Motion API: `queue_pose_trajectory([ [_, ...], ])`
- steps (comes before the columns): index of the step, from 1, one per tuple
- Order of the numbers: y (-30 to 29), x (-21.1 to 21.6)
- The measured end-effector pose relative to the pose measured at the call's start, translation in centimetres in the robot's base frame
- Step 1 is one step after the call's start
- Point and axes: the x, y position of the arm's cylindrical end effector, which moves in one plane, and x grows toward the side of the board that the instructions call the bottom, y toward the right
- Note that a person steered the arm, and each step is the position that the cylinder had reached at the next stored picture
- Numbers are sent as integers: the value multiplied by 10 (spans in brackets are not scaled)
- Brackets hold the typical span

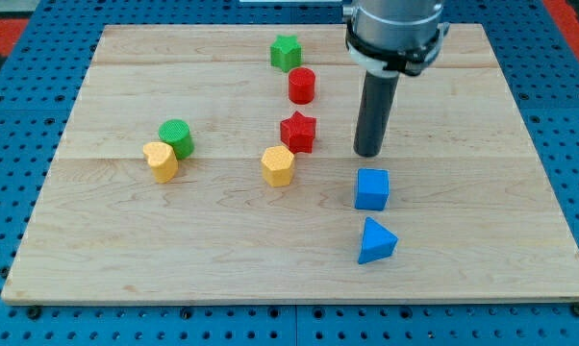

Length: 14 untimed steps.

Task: Adjust both the red blocks vertically to each other

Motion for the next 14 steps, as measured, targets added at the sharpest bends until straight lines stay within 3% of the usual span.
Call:
queue_pose_trajectory([
  [1,7,-34],
  [2,-12,-25],
  [3,-15,16],
  [4,-57,17],
  [6,-61,4],
  [7,-16,-33],
  [8,15,-99],
  [9,1,-146],
  [11,-10,-91],
  [14,-56,-100],
])
